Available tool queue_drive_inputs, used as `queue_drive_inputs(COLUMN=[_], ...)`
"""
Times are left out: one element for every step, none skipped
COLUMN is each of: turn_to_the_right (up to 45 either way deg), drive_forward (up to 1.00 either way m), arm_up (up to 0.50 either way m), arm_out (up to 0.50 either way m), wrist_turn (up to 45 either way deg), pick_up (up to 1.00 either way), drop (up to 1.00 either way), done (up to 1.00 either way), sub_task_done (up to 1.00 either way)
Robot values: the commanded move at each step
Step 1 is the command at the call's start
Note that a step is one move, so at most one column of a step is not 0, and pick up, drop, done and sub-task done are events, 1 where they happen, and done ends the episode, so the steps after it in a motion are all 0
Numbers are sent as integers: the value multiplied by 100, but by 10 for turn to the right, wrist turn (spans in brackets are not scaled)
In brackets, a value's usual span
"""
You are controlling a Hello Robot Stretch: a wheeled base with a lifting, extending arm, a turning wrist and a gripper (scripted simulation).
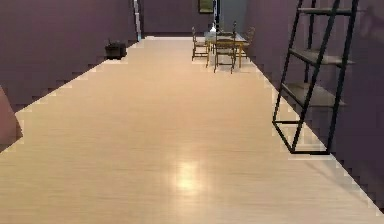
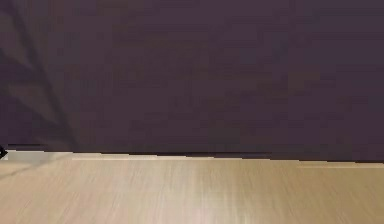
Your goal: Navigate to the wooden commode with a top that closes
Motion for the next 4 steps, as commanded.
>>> queue_drive_inputs(turn_to_the_right=[0, -30, 0, -30], drive_forward=[40, 0, 100, 0], arm_up=[0, 0, 0, 0], arm_out=[0, 0, 0, 0], wrist_turn=[0, 0, 0, 0], pick_up=[0, 0, 0, 0], drop=[0, 0, 0, 0], done=[0, 0, 0, 0], sub_task_done=[0, 0, 0, 0])
